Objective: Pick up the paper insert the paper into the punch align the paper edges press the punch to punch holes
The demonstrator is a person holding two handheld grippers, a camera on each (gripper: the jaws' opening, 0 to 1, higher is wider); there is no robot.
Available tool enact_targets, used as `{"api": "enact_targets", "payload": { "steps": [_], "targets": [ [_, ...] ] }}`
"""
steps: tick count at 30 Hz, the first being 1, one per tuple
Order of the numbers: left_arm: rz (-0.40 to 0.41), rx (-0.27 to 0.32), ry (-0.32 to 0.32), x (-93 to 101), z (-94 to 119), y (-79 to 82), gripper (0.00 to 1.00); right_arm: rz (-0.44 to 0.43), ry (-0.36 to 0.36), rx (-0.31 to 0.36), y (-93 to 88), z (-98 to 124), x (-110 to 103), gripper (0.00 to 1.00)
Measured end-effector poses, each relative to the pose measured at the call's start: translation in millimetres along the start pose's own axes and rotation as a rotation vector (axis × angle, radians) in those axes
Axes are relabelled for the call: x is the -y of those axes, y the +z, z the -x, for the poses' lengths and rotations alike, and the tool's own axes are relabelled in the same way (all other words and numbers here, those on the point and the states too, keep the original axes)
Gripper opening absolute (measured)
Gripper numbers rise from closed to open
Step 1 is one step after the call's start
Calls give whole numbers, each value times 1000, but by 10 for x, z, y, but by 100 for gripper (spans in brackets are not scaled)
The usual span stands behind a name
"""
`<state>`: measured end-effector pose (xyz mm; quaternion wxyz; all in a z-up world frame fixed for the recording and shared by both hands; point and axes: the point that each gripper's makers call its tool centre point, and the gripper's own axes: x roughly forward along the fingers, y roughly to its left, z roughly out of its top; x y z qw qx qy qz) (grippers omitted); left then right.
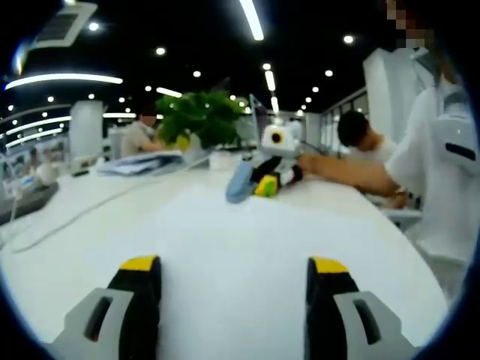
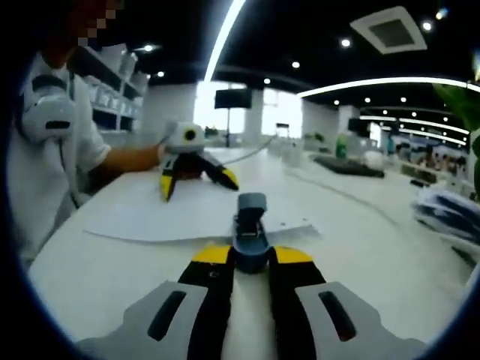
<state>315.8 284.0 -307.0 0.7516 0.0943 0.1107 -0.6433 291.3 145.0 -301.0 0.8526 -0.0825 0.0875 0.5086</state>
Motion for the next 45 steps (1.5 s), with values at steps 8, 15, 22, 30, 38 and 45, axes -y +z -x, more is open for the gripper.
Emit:
{"api": "enact_targets", "payload": {
  "steps": [8,15,22,30,38,45],
  "targets": [
    [-3,-3,0,69,-15,2,78,-13,19,-3,-7,11,-74,22],
    [-16,-1,-29,177,-27,14,68,-7,15,-8,-10,-12,-78,22],
    [-12,-5,-20,186,-27,10,68,-14,12,-8,-11,-17,-74,22],
    [-13,-6,-15,202,-27,8,68,-11,17,-6,-6,-15,-93,22],
    [-13,-6,-14,225,-29,6,68,-6,30,-6,-6,-8,-127,22],
    [-13,-7,-12,256,-35,9,68,0,41,-11,-20,-9,-155,22]
  ]
}}
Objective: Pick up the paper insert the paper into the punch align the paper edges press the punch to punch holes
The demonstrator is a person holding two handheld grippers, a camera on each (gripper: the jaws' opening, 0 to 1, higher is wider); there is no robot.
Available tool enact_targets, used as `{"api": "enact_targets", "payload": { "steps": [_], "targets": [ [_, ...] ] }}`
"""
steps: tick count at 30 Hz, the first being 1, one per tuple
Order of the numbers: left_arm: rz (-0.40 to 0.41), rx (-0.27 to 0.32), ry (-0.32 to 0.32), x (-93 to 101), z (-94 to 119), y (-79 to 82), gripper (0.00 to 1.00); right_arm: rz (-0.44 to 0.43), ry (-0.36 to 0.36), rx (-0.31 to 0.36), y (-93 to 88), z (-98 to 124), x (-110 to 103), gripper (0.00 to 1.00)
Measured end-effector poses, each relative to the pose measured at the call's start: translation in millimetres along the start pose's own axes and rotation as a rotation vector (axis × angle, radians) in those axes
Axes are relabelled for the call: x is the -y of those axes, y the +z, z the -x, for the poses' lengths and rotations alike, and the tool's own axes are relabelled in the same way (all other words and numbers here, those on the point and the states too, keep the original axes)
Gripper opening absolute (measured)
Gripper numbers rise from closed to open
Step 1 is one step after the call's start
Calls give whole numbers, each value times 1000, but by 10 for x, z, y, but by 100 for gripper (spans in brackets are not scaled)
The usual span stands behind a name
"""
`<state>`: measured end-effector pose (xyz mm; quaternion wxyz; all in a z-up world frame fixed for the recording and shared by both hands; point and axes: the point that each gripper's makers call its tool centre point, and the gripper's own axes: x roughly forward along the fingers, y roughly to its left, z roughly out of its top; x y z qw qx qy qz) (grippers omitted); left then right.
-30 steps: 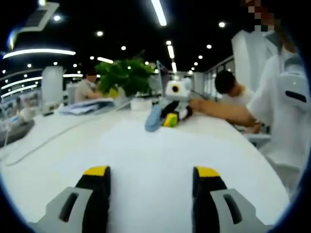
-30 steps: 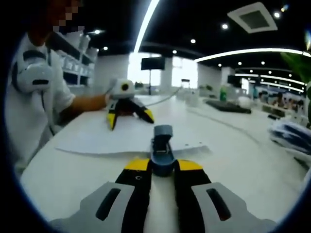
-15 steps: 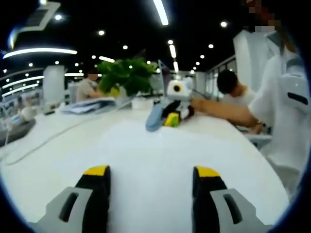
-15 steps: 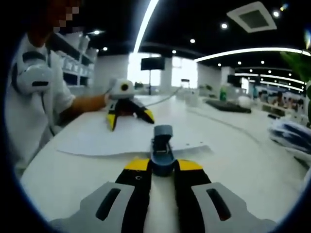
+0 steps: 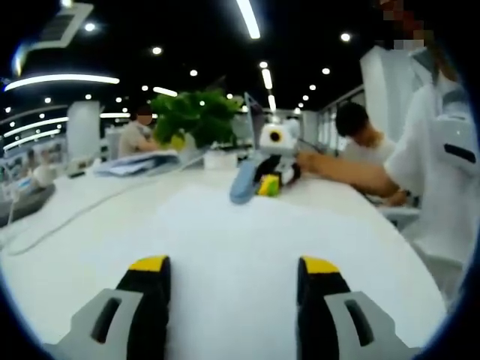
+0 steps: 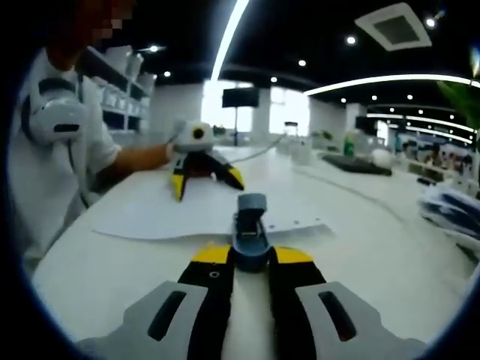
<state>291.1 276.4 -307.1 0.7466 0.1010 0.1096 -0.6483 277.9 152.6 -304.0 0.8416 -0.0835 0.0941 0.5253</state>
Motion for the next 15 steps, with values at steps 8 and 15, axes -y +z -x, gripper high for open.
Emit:
{"api": "enact_targets", "payload": {
  "steps": [8,15],
  "targets": [
    [1,1,0,26,4,2,68,1,5,2,-19,36,56,22],
    [1,0,0,72,-12,4,68,3,18,1,-36,58,69,22]
  ]
}}
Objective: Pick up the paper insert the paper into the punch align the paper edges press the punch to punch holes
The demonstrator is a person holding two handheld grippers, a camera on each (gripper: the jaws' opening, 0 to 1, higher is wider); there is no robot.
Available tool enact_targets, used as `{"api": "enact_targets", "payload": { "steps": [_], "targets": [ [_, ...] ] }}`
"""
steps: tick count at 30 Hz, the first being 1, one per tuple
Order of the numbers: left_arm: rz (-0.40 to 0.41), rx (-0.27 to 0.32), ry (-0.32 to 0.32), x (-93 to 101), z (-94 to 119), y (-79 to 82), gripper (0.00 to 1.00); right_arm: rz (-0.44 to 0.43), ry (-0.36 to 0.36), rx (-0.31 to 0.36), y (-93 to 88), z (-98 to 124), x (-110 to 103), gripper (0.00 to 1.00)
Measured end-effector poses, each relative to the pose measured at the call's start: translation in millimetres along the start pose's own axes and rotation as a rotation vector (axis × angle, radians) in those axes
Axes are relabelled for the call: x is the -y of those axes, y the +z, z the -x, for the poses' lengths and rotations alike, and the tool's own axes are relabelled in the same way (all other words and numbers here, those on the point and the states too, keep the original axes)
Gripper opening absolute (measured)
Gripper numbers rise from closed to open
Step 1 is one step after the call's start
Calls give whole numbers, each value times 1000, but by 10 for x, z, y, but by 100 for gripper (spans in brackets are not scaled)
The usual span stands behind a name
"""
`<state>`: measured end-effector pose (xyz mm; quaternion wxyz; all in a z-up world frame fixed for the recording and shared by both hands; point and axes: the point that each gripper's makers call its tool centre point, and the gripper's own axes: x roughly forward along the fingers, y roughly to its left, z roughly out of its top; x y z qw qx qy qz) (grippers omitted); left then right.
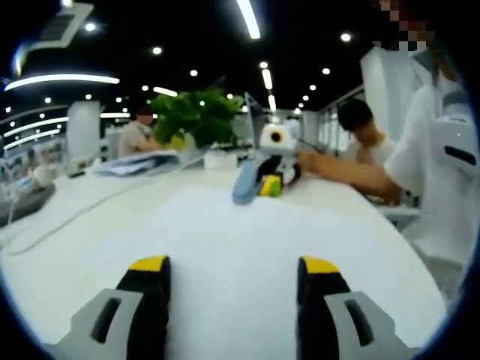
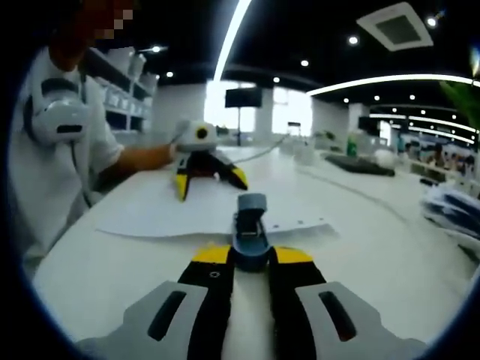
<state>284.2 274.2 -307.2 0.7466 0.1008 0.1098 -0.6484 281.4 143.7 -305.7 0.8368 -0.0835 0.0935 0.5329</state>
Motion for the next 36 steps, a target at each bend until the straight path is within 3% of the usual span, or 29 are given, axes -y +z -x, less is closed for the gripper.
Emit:
{"api": "enact_targets", "payload": {
  "steps": [36],
  "targets": [
    [9,7,2,-137,6,-6,68,19,16,2,15,-19,-63,22]
  ]
}}
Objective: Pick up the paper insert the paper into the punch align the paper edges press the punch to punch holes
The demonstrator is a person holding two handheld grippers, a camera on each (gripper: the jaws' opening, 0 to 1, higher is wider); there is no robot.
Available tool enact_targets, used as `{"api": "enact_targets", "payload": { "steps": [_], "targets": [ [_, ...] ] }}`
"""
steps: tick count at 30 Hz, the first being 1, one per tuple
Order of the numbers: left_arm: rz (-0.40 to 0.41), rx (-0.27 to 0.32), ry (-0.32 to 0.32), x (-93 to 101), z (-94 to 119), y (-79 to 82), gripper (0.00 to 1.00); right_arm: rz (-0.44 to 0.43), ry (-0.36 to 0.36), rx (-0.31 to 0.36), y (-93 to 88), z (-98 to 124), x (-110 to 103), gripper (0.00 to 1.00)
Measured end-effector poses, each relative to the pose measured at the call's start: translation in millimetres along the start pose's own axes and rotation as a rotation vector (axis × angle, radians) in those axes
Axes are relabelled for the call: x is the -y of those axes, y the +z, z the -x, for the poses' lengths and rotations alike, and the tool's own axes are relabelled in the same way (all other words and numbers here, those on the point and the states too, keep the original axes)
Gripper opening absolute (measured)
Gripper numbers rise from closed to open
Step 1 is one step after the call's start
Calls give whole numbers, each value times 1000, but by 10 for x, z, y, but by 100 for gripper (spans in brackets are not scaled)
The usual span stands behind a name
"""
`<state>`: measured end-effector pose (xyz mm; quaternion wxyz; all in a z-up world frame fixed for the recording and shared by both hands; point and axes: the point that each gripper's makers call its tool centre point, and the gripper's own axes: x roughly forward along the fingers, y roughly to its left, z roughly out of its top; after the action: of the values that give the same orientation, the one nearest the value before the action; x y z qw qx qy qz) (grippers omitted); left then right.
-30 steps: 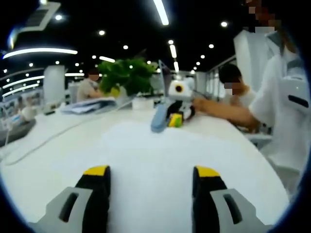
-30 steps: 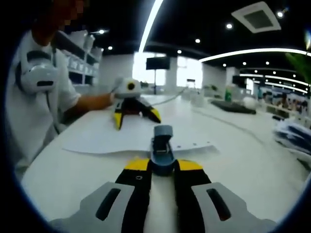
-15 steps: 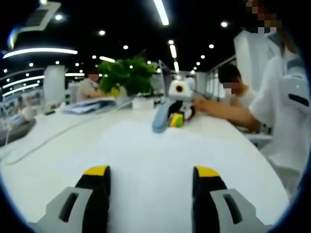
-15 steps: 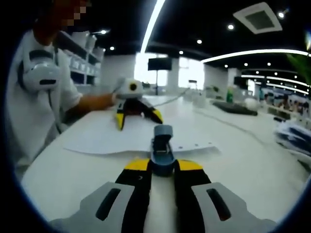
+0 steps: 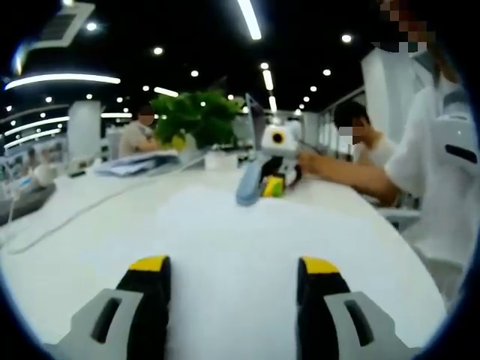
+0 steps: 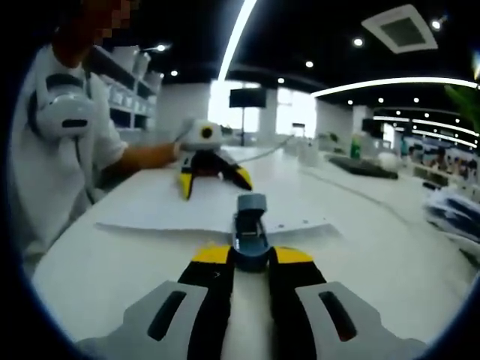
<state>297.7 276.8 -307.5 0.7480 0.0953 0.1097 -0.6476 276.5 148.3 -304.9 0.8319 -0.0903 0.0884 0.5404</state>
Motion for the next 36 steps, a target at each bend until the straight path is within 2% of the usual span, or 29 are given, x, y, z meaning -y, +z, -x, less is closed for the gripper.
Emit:
{"api": "enact_targets", "payload": {
  "steps": [7,18,21,26,27,30,31,36],
  "targets": [
    [-3,8,-10,-29,10,6,69,9,-3,-3,-1,-7,-3,23],
    [-16,20,-27,-37,44,24,70,-9,-21,5,32,-2,13,31],
    [7,59,-39,-13,66,108,70,-16,-67,19,55,31,78,31],
    [34,109,-41,-30,102,206,72,-38,-90,32,90,57,46,31],
    [51,140,-43,-35,122,265,72,-51,-92,38,104,69,-46,31],
    [73,175,-44,-33,150,339,71,-54,-105,41,122,69,-143,32],
    [75,178,-36,-43,144,341,70,-55,-122,44,132,69,-174,32],
    [3,104,-44,88,61,210,65,-37,-156,21,100,55,-185,32]
  ]
}}
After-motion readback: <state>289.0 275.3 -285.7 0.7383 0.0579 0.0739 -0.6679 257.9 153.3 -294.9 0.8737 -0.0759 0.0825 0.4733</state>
